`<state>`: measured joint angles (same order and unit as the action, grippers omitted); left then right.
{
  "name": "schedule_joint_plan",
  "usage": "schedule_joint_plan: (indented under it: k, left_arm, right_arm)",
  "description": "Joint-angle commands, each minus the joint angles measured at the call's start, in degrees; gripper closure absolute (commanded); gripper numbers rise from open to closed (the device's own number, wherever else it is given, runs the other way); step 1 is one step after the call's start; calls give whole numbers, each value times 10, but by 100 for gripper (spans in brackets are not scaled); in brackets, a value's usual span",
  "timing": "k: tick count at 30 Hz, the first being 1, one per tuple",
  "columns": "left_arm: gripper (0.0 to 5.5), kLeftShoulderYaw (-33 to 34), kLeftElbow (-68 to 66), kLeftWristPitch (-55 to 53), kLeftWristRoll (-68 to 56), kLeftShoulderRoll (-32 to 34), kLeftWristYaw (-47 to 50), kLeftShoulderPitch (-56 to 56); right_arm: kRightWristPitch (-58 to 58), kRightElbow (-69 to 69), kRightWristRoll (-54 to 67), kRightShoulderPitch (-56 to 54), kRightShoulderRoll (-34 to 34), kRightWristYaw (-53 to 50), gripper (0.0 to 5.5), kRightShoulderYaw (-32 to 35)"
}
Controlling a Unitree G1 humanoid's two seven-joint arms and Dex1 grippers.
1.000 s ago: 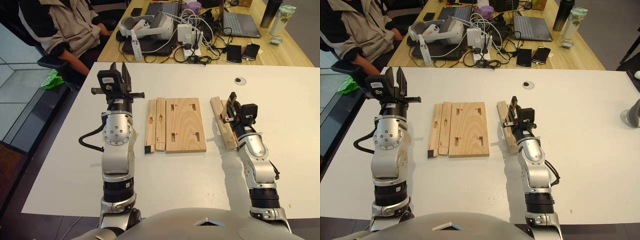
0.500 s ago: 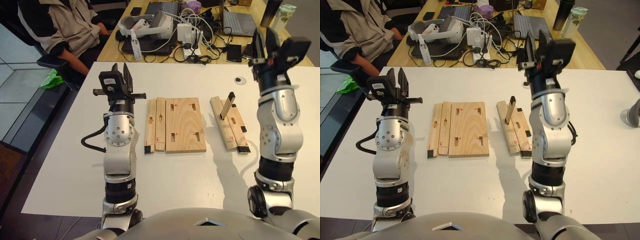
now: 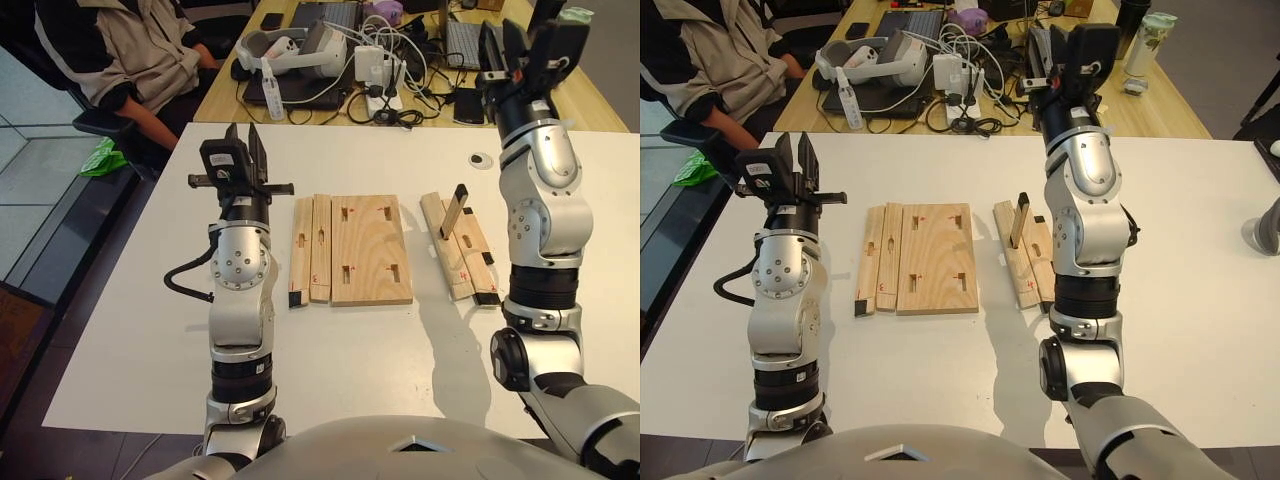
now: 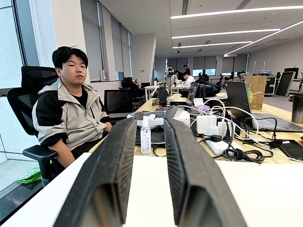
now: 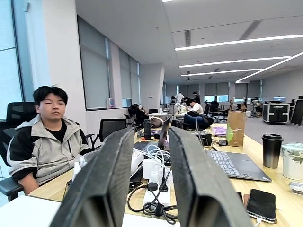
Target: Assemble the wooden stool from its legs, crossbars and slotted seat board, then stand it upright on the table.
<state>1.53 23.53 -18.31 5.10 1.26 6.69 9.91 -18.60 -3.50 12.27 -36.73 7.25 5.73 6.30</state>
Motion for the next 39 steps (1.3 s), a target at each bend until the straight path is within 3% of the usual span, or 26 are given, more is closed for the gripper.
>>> schedule_joint_plan:
  k: [1,7,12,20,28,35,39]
  left_arm:
    - [446,-3,-4,3,6,-1,1,5]
    - [446,-7,-3,2,8,-2,2,4]
    - [446,-7,1,1,8,-2,3,-1]
    - [446,-5,5,2,10,0,4,3]
    - [446,-8,8,6,17,1,1,4]
    - [446,-5,1,8,16,3,-2,12]
    - [446,-6,-1,10,16,4,-3,13]
  right_arm:
    - [8,30,-9,12,-2,11,419,-13]
    - [-48,186,-30,90,13,55,419,-51]
    - [-46,200,-26,98,14,51,419,-36]
    - [-44,42,91,43,-24,52,419,32]
    - [-89,-73,159,-110,21,5,419,86]
    - [-81,-81,151,-163,47,-8,419,85]
    - [-85,-68,132,-113,42,-11,419,65]
